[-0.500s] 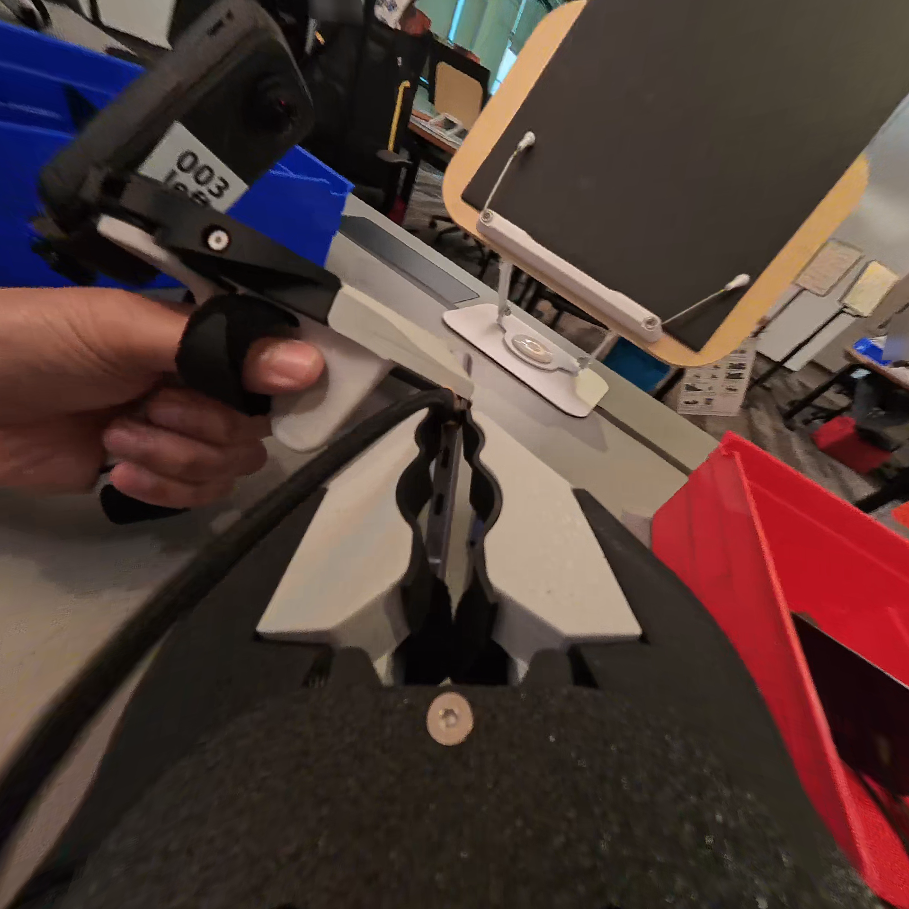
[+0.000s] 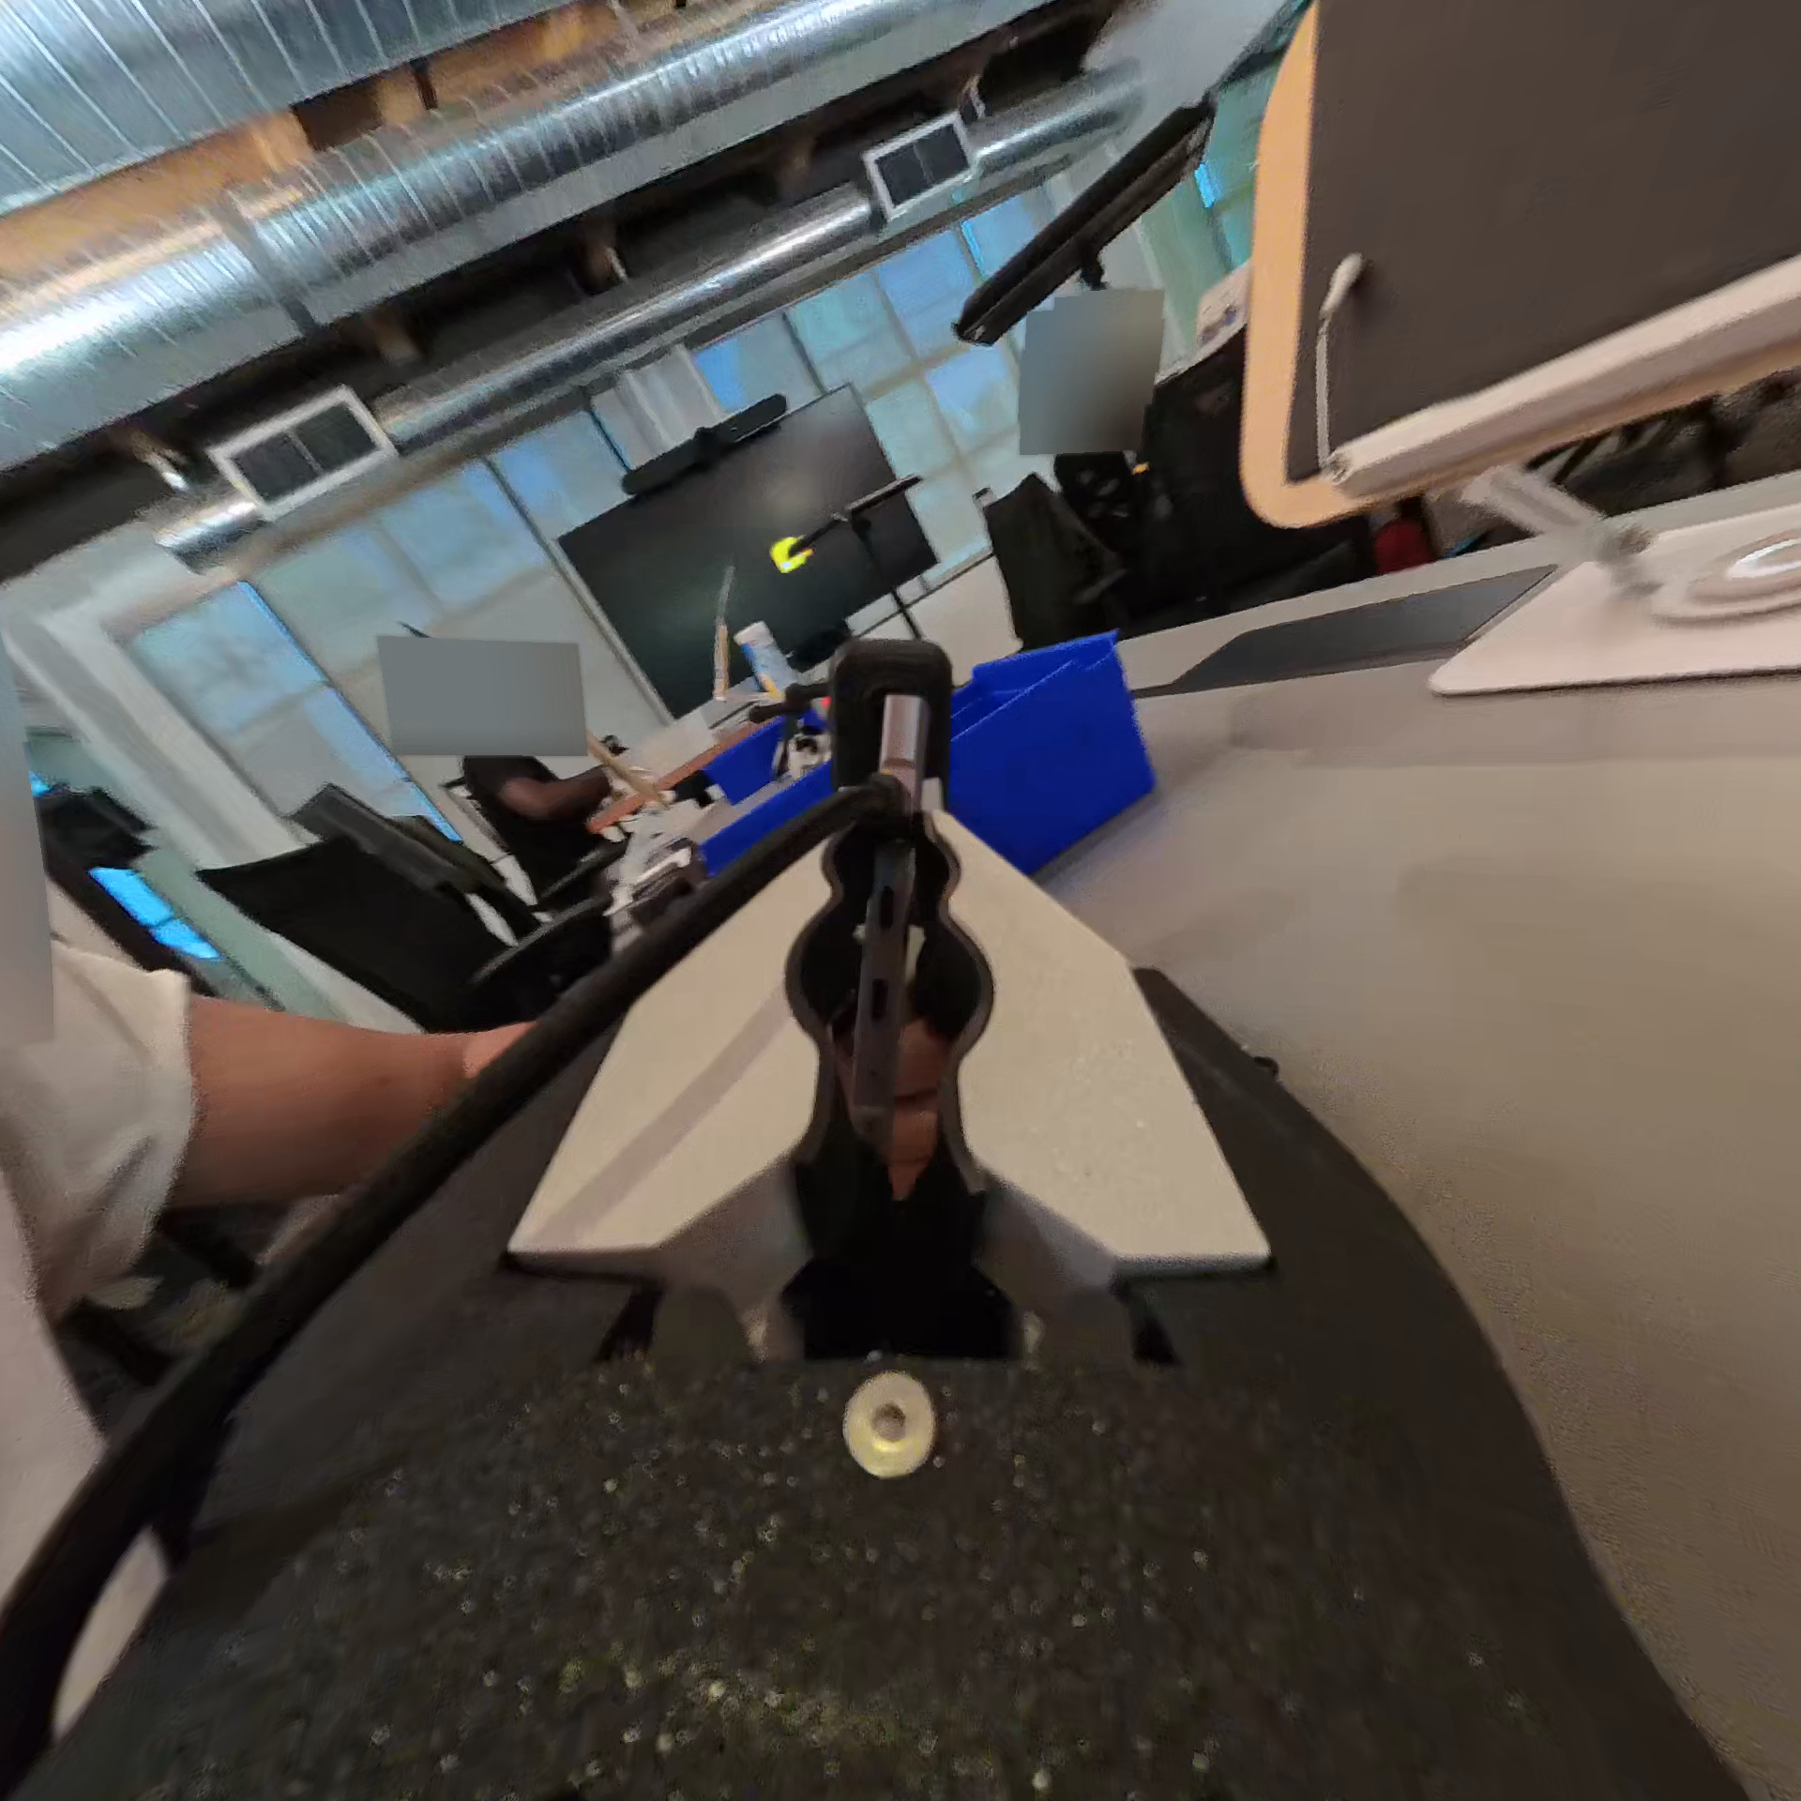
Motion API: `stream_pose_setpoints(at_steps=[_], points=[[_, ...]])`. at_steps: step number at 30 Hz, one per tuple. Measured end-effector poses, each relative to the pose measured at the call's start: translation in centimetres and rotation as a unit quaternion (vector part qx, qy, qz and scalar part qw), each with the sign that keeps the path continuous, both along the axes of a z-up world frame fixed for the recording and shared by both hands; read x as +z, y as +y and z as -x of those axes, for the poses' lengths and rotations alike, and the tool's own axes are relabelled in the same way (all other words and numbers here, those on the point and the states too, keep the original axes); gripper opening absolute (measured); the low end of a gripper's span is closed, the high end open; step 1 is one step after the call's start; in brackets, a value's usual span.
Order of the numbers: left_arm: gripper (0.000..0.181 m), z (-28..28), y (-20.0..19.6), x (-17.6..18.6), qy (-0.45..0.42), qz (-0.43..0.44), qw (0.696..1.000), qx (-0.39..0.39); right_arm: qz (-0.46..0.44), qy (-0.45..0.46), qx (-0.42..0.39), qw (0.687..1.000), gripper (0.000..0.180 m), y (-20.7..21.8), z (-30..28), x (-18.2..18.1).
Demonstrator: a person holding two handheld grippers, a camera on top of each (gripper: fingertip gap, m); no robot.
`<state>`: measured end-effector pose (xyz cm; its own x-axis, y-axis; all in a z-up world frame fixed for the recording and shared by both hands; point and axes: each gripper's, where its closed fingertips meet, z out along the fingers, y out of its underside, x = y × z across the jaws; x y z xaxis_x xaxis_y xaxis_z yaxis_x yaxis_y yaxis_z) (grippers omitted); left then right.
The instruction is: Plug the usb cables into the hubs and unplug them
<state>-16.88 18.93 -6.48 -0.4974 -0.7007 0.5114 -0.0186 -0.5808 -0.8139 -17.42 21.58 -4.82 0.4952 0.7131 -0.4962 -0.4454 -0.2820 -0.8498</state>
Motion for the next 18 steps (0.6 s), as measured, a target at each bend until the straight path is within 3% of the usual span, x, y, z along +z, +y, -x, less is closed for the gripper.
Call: stream_pose_setpoints(at_steps=[2,12,18], points=[[0.010,0.0,-0.2,-0.1,0.000,-0.006,1.000,0.010,0.011,0.012,0.008,1.000,0.007,0.1,0.4,-0.3],[0.009,0.0,0.0,-1.0,0.032,0.007,0.999,0.000,0.022,-0.048,0.011,0.999,0.005,-0.1,-0.8,-0.8],[0.009,0.2,-0.4,-0.9,0.033,0.019,0.999,-0.009,0.046,-0.019,0.036,0.998,0.004,-0.8,-1.1,-1.1]])
